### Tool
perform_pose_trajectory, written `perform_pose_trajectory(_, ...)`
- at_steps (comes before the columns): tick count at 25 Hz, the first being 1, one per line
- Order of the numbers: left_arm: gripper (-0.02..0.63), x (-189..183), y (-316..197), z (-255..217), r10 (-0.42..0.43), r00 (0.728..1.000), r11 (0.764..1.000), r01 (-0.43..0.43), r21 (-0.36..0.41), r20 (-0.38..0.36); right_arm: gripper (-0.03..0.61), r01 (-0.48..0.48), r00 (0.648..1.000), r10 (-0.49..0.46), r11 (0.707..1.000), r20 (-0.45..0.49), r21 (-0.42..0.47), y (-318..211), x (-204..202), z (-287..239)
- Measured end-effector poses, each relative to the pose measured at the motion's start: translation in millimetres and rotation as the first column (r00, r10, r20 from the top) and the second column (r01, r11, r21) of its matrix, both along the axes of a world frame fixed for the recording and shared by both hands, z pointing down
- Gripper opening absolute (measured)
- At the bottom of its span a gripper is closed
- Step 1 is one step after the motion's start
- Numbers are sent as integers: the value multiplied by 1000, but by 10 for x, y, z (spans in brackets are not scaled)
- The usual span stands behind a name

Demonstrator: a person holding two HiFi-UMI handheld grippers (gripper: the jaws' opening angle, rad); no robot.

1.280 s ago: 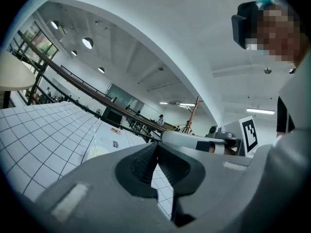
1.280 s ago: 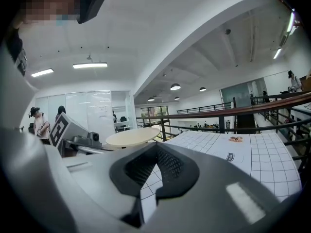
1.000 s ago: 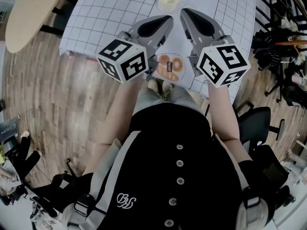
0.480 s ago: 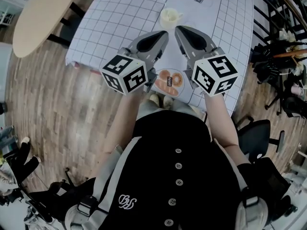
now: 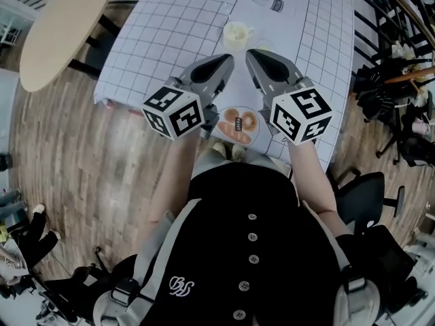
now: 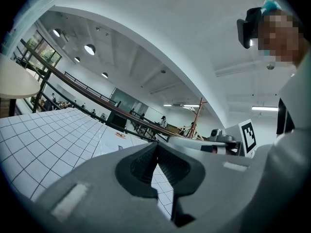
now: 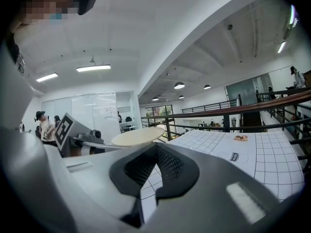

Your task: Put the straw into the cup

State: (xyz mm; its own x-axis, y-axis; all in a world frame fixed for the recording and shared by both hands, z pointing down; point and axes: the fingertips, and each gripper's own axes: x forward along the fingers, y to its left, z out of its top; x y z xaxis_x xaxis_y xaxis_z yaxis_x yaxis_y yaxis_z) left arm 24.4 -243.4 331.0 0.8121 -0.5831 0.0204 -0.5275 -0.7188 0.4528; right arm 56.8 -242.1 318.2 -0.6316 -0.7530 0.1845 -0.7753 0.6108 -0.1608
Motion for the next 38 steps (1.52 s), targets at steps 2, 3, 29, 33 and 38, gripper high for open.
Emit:
perform_pose_trajectory(2, -8, 29, 6, 1, 11, 1000, 1000, -12, -7, -14, -5, -10, 1000, 10, 1000, -6, -7, -11, 20, 30)
perform_pose_trajectory(3, -8, 44, 12, 2, 17, 1000, 1000, -17, -10, -20, -5, -16, 1000, 16, 1000, -7, -12, -13, 32, 48)
perform_pose_trajectory(29, -8, 190, 107, 31, 62, 998, 998, -62, -7, 15, -5, -49, 999, 48, 999, -25, -23, 41, 82, 145)
perform_pose_trajectory(33, -8, 210, 103, 37, 70, 997, 997, -70, -13, 16, -5, -53, 998, 52, 998, -25, -27, 25, 89, 150)
perform_pose_trajectory(38, -8, 215, 101, 43, 69, 997, 998, -69, -14, 17, -5, -51, 998, 51, 998, -26, -30, 23, 102, 164)
